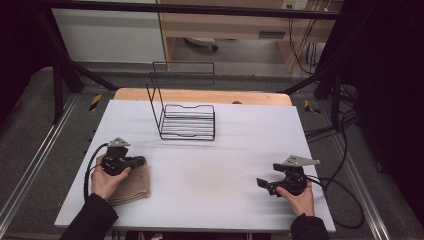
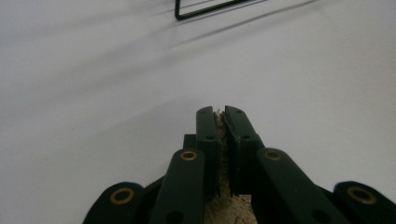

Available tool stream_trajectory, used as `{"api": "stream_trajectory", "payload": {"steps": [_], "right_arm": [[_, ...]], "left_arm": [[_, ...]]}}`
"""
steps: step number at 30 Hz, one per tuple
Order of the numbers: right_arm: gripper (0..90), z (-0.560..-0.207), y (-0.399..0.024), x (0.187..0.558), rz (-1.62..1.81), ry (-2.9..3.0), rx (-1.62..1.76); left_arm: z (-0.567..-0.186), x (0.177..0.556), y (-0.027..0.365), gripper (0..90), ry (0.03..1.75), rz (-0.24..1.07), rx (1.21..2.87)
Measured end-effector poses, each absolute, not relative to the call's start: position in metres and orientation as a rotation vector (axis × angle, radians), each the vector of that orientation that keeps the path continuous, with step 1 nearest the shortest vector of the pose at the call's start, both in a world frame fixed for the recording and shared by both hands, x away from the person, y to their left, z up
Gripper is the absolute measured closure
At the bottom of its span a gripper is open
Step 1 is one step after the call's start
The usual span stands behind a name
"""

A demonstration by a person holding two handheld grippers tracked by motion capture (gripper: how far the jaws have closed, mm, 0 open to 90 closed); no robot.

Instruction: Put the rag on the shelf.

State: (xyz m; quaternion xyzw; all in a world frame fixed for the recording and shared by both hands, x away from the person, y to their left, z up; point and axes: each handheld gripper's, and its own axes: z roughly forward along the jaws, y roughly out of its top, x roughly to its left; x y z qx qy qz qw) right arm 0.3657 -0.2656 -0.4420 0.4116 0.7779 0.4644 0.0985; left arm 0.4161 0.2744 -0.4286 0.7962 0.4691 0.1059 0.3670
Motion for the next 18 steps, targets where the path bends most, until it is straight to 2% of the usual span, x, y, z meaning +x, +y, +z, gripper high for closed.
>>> {"api": "stream_trajectory", "payload": {"steps": [3, 5, 12, 18], "right_arm": [[1.9, -0.442, -0.263, 0.366, 1.369, 2.292, 1.218], [2.1, -0.440, -0.260, 0.365, 1.368, 2.283, 1.220], [4.0, -0.429, -0.230, 0.365, 1.362, 2.258, 1.184], [6.6, -0.417, -0.180, 0.364, 1.357, 2.288, 1.109]], "left_arm": [[-0.435, 0.421, 0.276, 83.4, 1.220, 0.246, 2.041], [-0.435, 0.420, 0.278, 79.5, 1.210, 0.250, 2.038], [-0.413, 0.402, 0.297, 43.4, 1.158, 0.329, 1.961], [-0.410, 0.382, 0.314, 23.4, 1.168, 0.358, 1.945]]}}
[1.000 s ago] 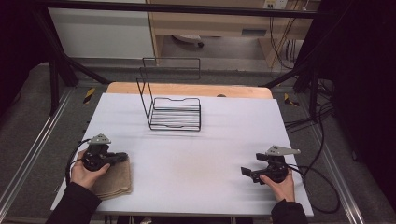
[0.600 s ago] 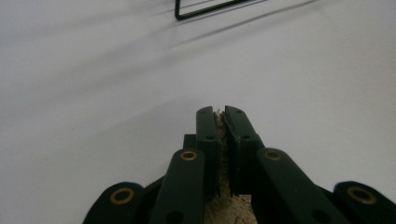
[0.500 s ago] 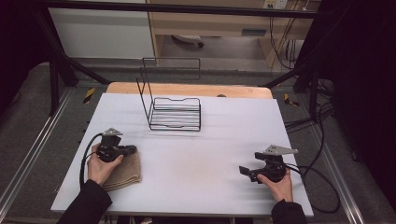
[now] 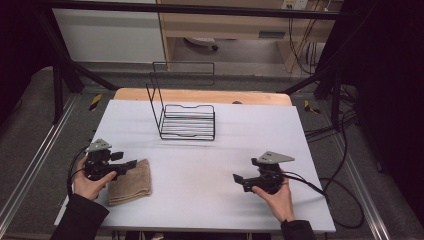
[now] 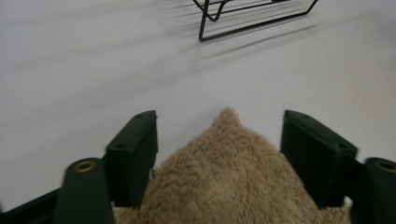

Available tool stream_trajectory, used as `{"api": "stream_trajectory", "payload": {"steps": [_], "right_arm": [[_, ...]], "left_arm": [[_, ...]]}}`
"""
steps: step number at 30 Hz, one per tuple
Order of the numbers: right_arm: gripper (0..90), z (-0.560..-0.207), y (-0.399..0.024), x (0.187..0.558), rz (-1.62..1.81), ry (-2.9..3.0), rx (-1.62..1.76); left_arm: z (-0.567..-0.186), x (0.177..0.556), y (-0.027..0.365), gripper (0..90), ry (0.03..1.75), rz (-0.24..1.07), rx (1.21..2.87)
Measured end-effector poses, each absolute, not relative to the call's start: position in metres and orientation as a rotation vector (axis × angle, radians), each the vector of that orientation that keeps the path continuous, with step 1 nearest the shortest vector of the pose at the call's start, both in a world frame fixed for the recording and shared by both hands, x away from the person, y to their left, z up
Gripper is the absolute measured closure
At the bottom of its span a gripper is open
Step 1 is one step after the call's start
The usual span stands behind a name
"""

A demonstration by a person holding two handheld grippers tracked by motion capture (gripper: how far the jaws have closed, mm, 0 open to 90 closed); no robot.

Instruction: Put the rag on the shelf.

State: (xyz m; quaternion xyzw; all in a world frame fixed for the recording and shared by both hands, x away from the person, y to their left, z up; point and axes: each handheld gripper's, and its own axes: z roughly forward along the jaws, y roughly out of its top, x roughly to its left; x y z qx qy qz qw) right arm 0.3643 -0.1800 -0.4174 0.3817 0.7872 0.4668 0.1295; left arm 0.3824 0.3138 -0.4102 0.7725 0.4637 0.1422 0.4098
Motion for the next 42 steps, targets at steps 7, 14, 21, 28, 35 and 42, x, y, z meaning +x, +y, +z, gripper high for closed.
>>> {"api": "stream_trajectory", "payload": {"steps": [7, 14, 21, 28, 35, 42], "right_arm": [[10.9, -0.413, -0.109, 0.364, 1.366, 2.377, 1.002], [14.8, -0.416, -0.034, 0.365, 1.403, 2.469, 0.931], [26.2, -0.430, 0.022, 0.364, 1.380, 2.540, 0.889], [38.4, -0.441, 0.055, 0.362, 1.353, 2.591, 0.920], [45.3, -0.445, 0.075, 0.363, 1.368, 2.585, 0.968], [56.9, -0.454, 0.083, 0.362, 1.285, 2.647, 0.971]], "left_arm": [[-0.411, 0.373, 0.324, 10.7, 1.162, 0.344, 1.937], [-0.411, 0.373, 0.324, 8.9, 1.159, 0.348, 1.938], [-0.410, 0.375, 0.322, 9.0, 1.147, 0.358, 1.950], [-0.411, 0.376, 0.321, 9.5, 1.145, 0.357, 1.955], [-0.411, 0.376, 0.319, 10.0, 1.141, 0.355, 1.958], [-0.411, 0.375, 0.319, 10.5, 1.136, 0.356, 1.959]]}}
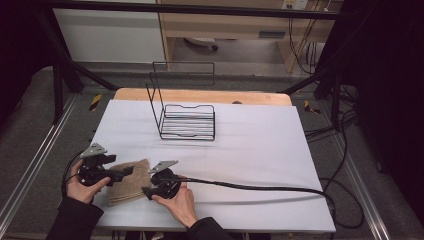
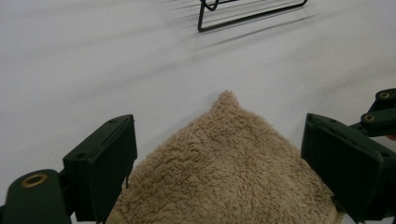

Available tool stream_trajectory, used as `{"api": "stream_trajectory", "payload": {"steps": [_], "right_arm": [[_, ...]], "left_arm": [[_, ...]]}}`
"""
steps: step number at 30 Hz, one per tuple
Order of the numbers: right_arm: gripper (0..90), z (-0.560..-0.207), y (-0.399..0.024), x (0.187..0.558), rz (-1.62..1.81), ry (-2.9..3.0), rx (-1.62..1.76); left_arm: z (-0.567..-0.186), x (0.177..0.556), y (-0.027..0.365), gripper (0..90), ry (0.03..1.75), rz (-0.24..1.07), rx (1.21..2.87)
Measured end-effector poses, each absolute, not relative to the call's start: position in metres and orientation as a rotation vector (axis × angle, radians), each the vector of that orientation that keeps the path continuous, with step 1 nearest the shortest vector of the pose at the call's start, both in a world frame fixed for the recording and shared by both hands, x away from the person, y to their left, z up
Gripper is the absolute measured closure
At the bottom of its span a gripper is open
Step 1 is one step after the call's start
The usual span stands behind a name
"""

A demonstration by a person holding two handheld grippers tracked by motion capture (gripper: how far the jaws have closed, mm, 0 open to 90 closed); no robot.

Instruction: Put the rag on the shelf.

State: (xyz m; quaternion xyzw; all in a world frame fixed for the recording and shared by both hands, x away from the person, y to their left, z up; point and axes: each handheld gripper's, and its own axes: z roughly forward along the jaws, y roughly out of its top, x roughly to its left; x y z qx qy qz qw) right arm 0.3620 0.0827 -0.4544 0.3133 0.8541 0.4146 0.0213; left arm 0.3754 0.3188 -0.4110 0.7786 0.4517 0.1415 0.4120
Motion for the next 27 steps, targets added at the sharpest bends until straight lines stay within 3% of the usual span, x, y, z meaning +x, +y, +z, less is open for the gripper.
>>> {"api": "stream_trajectory", "payload": {"steps": [11, 27], "right_arm": [[85.8, -0.457, 0.083, 0.357, 1.307, 2.649, 0.970], [87.9, -0.421, 0.046, 0.368, 1.200, 2.746, 0.864]], "left_arm": [[-0.410, 0.375, 0.319, 10.9, 1.138, 0.362, 1.963], [-0.408, 0.374, 0.320, 11.1, 1.135, 0.364, 1.952]]}}
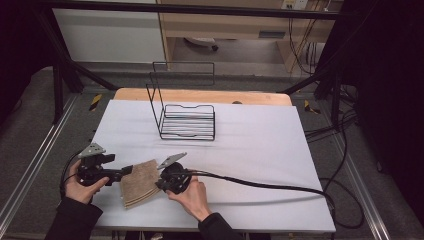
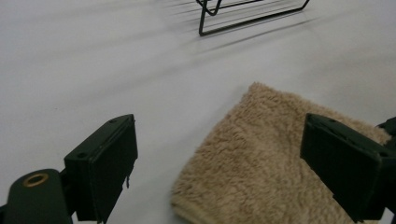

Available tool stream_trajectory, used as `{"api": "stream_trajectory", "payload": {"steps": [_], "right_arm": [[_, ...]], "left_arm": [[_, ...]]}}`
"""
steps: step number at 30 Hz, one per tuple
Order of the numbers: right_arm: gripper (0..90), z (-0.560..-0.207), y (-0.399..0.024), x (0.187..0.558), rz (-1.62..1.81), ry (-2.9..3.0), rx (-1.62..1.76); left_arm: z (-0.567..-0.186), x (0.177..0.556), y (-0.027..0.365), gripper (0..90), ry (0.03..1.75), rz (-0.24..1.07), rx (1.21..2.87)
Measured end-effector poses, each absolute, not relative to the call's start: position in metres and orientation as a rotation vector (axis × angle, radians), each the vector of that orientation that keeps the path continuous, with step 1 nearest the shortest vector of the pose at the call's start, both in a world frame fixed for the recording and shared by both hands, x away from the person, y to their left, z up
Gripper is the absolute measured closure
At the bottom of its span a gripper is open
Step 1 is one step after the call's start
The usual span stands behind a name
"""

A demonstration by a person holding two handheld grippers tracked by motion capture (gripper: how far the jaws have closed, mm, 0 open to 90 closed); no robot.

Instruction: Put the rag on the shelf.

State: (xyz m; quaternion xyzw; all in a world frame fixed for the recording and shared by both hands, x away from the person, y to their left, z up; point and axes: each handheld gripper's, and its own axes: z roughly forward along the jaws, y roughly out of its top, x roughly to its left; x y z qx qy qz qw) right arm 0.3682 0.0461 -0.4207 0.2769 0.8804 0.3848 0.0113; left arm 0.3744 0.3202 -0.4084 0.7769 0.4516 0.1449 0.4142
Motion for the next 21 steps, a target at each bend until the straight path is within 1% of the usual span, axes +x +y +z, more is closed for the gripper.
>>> {"api": "stream_trajectory", "payload": {"steps": [4, 5, 10, 12, 14, 16, 17, 20, 21], "right_arm": [[87.9, -0.414, 0.024, 0.372, 1.162, 2.763, 0.842], [87.8, -0.413, 0.019, 0.373, 1.144, 2.775, 0.838], [87.7, -0.417, -0.003, 0.376, 1.118, 2.768, 0.849], [87.7, -0.420, -0.007, 0.376, 1.123, 2.761, 0.858], [87.7, -0.421, -0.008, 0.376, 1.126, 2.755, 0.853], [87.6, -0.425, -0.009, 0.375, 1.121, 2.748, 0.858], [87.6, -0.425, -0.009, 0.375, 1.121, 2.748, 0.858], [87.6, -0.428, -0.014, 0.376, 1.118, 2.738, 0.852], [87.6, -0.429, -0.014, 0.377, 1.112, 2.736, 0.844]], "left_arm": [[-0.415, 0.377, 0.312, 13.8, 1.121, 0.333, 1.988], [-0.419, 0.379, 0.308, 15.8, 1.119, 0.317, 2.000], [-0.433, 0.386, 0.295, 37.7, 1.104, 0.257, 2.068], [-0.438, 0.389, 0.288, 48.5, 1.075, 0.197, 2.102], [-0.438, 0.389, 0.287, 57.7, 1.064, 0.182, 2.108], [-0.440, 0.388, 0.282, 68.3, 1.054, 0.133, 2.131], [-0.440, 0.388, 0.282, 70.4, 1.054, 0.133, 2.131], [-0.437, 0.385, 0.282, 80.5, 1.063, 0.118, 2.129], [-0.436, 0.383, 0.282, 82.1, 1.071, 0.114, 2.124]]}}
